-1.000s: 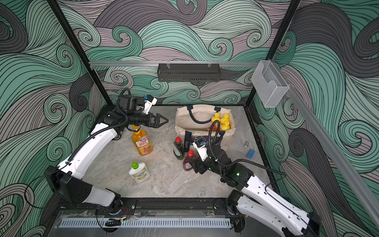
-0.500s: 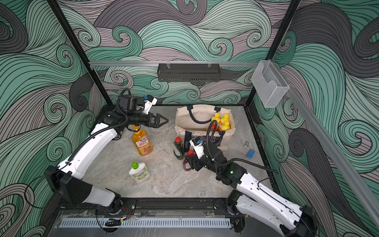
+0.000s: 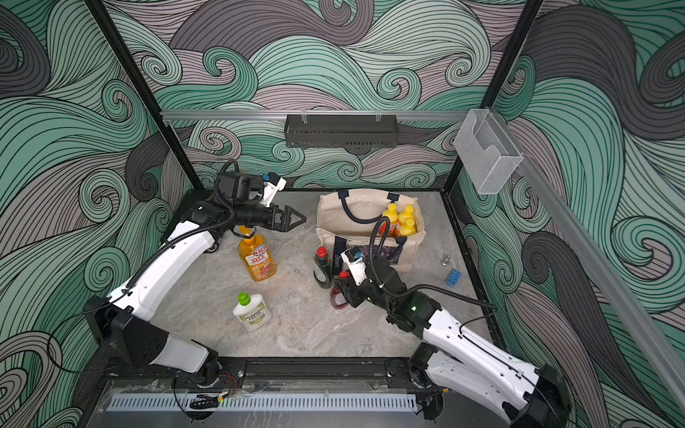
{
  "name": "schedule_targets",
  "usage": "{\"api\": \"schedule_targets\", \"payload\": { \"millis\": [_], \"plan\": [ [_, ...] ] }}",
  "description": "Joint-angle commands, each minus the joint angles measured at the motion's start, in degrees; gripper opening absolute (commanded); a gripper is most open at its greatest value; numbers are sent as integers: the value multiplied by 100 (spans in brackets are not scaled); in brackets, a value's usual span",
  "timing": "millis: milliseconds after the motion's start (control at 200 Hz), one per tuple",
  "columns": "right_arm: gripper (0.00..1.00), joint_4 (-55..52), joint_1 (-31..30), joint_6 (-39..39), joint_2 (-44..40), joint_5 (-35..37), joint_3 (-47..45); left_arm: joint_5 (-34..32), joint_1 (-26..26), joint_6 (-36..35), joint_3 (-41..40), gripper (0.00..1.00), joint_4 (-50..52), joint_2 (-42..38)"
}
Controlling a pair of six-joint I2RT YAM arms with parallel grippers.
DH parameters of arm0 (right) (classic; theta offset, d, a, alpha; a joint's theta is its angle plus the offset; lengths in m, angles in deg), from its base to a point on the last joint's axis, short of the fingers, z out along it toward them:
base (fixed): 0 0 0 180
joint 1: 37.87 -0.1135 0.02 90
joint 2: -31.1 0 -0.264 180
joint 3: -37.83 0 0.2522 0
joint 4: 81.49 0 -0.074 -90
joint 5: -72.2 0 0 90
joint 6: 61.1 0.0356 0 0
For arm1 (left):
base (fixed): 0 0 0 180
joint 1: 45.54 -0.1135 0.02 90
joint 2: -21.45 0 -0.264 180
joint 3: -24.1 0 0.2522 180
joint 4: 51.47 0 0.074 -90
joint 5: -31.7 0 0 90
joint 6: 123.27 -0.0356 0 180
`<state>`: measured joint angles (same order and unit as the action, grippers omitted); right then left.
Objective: Pack dish soap into the shopping bag
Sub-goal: Pick up the bottle of dish soap at the center of the board.
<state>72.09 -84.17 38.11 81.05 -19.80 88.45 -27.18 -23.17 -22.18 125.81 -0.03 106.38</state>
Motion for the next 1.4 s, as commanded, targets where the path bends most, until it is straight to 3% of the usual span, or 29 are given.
{"api": "schedule_targets", "payload": {
  "millis": [0, 195, 480, 1036, 1396],
  "plan": [
    [49, 173, 25, 37, 31, -82, -61, 18, 48, -89, -11, 99, -32, 0],
    [47, 210, 40, 37, 158, -68, -55, 18, 53, -95, -2, 99, -19, 1],
    [53, 249, 47, -2, 159, 80, -52, 18, 54, -98, -5, 99, -20, -6],
    [38, 119, 9, -252, -251, 245, -231, 18, 66, -92, -4, 99, -23, 50],
    [50, 226, -189, -797, -60, 516, -155, 9, 89, -91, -2, 99, -16, 68]
  ]
}}
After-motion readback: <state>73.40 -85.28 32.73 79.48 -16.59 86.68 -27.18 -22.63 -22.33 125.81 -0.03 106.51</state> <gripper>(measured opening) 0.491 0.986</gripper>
